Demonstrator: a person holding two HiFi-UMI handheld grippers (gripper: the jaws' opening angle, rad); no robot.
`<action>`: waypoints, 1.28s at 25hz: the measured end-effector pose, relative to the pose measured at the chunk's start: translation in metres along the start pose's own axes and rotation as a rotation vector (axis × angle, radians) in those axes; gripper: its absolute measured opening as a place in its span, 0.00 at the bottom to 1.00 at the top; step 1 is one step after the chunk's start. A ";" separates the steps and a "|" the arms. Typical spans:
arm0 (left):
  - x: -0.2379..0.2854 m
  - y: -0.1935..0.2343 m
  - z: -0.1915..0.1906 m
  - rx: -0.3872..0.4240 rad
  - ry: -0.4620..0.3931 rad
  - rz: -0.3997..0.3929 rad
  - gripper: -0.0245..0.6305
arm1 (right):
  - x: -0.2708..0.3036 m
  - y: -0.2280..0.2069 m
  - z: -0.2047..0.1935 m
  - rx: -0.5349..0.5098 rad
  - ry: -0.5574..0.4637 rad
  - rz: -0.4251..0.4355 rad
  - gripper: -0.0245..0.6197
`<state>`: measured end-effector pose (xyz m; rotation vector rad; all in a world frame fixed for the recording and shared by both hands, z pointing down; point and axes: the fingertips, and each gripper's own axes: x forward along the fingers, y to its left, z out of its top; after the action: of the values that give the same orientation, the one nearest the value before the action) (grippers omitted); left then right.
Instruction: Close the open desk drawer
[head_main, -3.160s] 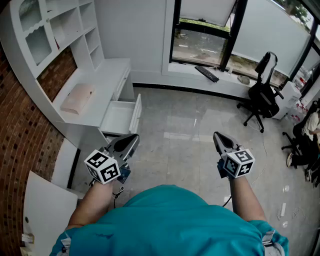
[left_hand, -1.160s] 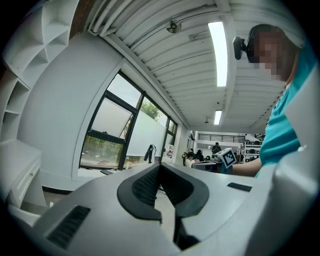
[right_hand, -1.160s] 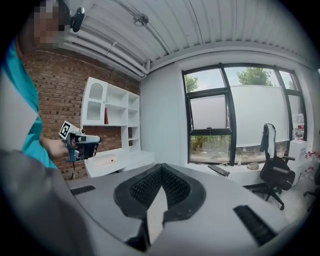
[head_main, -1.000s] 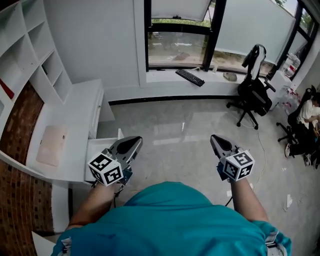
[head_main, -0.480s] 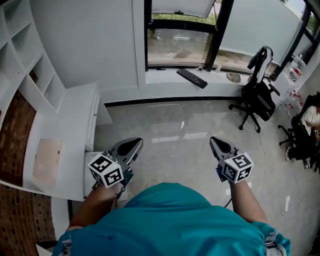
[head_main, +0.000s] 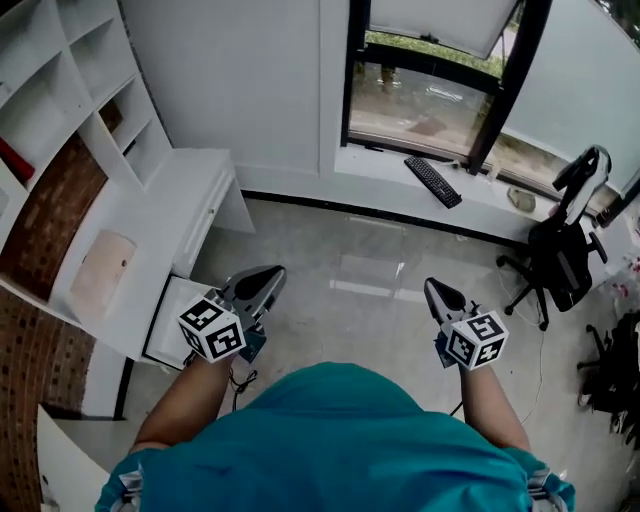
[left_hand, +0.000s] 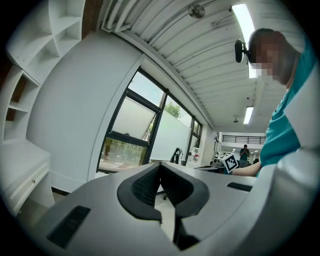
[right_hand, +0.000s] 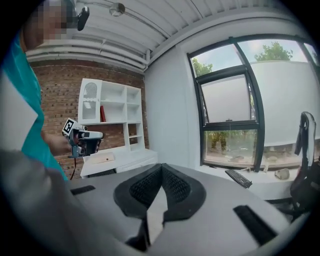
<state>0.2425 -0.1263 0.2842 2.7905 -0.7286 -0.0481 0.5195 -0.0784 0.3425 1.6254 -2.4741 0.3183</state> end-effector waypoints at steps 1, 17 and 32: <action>0.003 -0.001 0.000 0.001 -0.004 0.014 0.06 | 0.004 -0.008 0.001 -0.003 0.001 0.015 0.07; -0.087 0.058 -0.019 -0.021 -0.019 0.202 0.06 | 0.140 0.090 0.002 -0.098 0.056 0.303 0.07; -0.259 0.099 -0.127 -0.218 -0.014 0.614 0.06 | 0.304 0.277 -0.119 -0.279 0.248 0.658 0.07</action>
<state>-0.0192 -0.0538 0.4238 2.2577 -1.4489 -0.0291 0.1478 -0.2088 0.5098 0.5972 -2.6300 0.2179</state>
